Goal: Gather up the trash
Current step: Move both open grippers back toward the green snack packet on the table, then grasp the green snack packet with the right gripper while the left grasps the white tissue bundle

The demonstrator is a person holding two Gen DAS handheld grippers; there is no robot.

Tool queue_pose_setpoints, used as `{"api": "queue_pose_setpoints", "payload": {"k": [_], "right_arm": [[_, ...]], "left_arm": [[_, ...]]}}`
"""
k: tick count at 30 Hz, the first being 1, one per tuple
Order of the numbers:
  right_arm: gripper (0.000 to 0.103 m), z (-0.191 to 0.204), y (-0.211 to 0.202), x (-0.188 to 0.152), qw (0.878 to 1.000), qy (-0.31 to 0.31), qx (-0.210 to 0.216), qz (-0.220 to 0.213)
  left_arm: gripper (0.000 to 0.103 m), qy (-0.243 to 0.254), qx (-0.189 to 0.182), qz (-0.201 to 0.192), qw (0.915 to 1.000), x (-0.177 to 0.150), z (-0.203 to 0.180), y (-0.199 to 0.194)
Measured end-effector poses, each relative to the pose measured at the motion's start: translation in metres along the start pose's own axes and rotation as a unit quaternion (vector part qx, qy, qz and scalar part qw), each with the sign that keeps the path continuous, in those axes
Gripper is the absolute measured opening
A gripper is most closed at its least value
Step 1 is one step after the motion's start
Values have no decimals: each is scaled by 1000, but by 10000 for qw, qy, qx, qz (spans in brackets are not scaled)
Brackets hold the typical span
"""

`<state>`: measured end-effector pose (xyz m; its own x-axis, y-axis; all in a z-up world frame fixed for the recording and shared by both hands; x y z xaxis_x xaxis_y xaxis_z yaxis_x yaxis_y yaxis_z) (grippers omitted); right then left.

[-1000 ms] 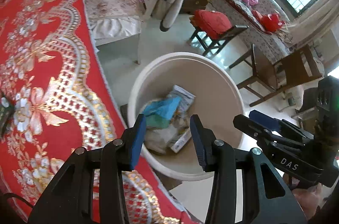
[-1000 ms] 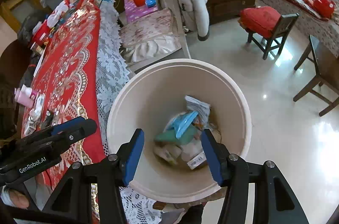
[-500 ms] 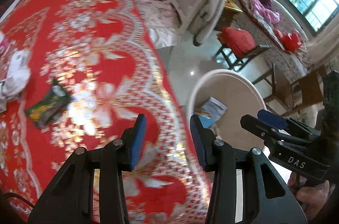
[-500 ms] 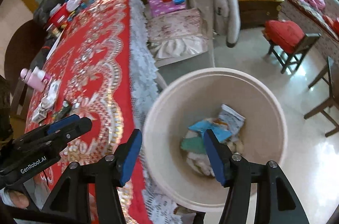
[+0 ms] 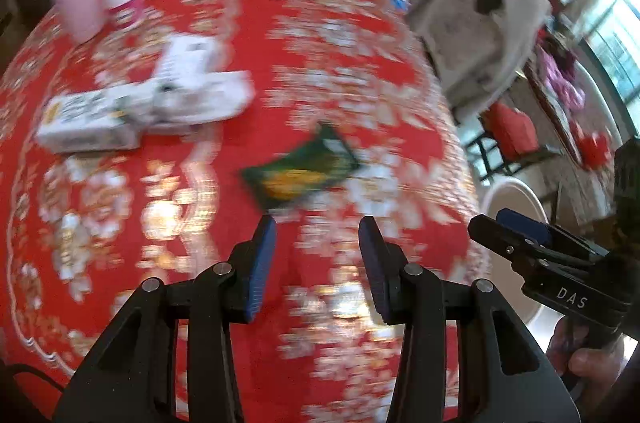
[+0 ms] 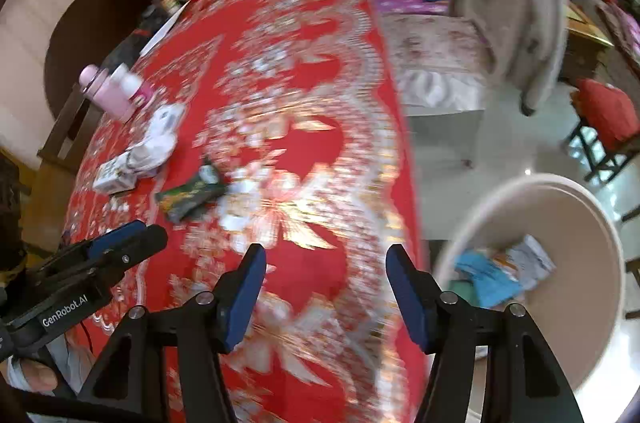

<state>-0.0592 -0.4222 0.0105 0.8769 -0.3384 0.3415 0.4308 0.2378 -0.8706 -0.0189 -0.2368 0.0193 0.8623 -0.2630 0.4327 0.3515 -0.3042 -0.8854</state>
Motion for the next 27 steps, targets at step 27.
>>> {"api": "queue_pose_setpoints", "payload": {"k": [27], "right_arm": [[69,133,115,42,9979,-314,36,563]], "left_arm": [[49,212,80,-64,9997,53,124,-12]]}}
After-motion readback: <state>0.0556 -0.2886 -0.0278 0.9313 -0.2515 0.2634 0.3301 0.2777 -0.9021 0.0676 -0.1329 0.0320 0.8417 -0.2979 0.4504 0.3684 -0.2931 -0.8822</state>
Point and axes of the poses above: each gripper's, at about its wrist camera, not at the fingertips, and y roughly the way its jaws point, z to its left, x to its top, the point moved 6 cm from there along y, roughly the way its jaws point, and after that the axes turned 8 degrees about y, right-handed, at the moved point
